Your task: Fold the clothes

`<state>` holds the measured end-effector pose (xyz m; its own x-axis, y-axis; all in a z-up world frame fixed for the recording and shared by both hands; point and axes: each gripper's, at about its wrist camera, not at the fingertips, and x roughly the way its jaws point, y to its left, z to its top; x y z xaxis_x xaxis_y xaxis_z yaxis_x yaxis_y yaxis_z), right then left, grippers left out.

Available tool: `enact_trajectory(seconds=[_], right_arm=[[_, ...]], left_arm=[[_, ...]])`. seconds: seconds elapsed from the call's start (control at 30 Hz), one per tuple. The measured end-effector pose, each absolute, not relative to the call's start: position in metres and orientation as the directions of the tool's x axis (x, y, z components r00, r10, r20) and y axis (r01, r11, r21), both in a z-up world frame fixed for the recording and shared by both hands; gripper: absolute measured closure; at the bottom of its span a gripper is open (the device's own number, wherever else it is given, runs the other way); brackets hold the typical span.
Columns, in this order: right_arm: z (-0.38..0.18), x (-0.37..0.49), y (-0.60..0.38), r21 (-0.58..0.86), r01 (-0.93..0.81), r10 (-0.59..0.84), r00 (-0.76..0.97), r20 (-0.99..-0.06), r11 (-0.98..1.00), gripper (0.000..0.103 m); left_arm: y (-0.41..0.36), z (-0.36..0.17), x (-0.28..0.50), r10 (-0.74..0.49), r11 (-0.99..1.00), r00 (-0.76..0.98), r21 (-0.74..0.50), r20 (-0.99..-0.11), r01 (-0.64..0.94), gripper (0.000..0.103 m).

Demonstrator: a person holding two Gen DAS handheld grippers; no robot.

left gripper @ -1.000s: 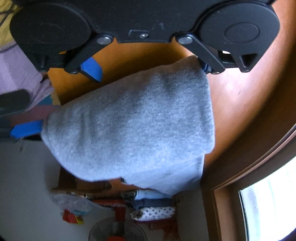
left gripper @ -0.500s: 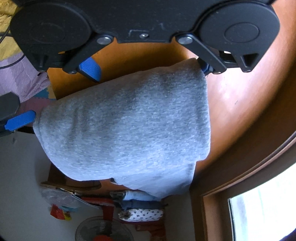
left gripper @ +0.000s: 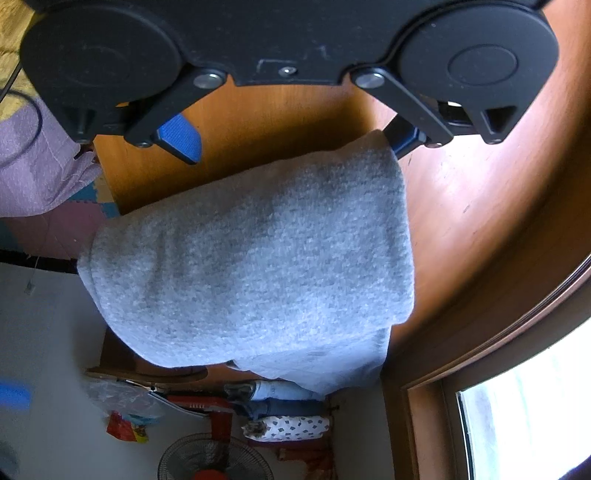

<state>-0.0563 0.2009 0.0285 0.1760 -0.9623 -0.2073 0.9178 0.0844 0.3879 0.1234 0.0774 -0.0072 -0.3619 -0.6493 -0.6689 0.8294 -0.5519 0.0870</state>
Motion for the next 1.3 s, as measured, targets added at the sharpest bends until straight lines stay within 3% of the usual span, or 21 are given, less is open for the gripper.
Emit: enact_trajectory(seconds=[0.07,0.1,0.17,0.2,0.33,0.57,0.63,0.83,0.87,1.03,1.3], right_arm=[[0.037,-0.034,0.207,0.272,0.96,-0.979,0.109,-0.17,0.06,0.0],[0.034,-0.028,0.202,0.262,0.963,-0.969,0.126,-0.211,0.068,0.0],[0.015,-0.026,0.173,0.32,0.941,-0.878,0.246,-0.411,0.113,0.0],[0.008,-0.026,0.166,0.297,0.948,-0.856,0.244,-0.455,0.112,0.003],[-0.019,-0.021,0.163,0.084,0.991,-0.843,0.137,-0.521,0.109,0.003],[-0.041,0.004,0.165,0.028,0.981,-0.828,0.175,-0.532,0.19,0.003],[-0.043,0.013,0.159,0.009,0.975,-0.827,0.194,-0.528,0.223,0.006],[-0.059,0.04,0.138,-0.083,0.953,-0.823,0.207,-0.529,0.293,0.021],[-0.062,0.042,0.138,-0.093,0.949,-0.819,0.209,-0.534,0.303,0.031],[-0.057,0.036,0.134,-0.057,0.947,-0.813,0.238,-0.532,0.315,0.047],[-0.033,0.023,0.165,0.067,0.937,-0.774,0.321,-0.546,0.342,0.051]], left_arm=[[0.078,-0.007,0.125,-0.648,-0.556,-0.367,0.085,-0.667,0.827,0.002],[0.079,-0.007,0.126,-0.648,-0.56,-0.369,0.087,-0.666,0.824,0.002],[0.081,-0.006,0.128,-0.648,-0.577,-0.37,0.112,-0.666,0.809,0.002],[0.082,-0.005,0.129,-0.648,-0.585,-0.369,0.124,-0.667,0.802,0.002],[0.08,-0.005,0.139,-0.648,-0.591,-0.371,0.132,-0.665,0.796,0.002],[0.065,-0.009,0.143,-0.645,-0.599,-0.403,0.102,-0.649,0.794,0.004],[0.061,-0.009,0.141,-0.643,-0.604,-0.419,0.089,-0.641,0.792,0.01],[0.058,-0.007,0.131,-0.632,-0.635,-0.447,0.093,-0.634,0.767,0.025],[0.059,-0.006,0.129,-0.627,-0.641,-0.451,0.092,-0.636,0.762,0.028],[0.067,0.002,0.126,-0.615,-0.649,-0.461,0.079,-0.64,0.757,0.035],[0.086,0.029,0.12,-0.6,-0.632,-0.484,0.007,-0.637,0.775,0.035]])
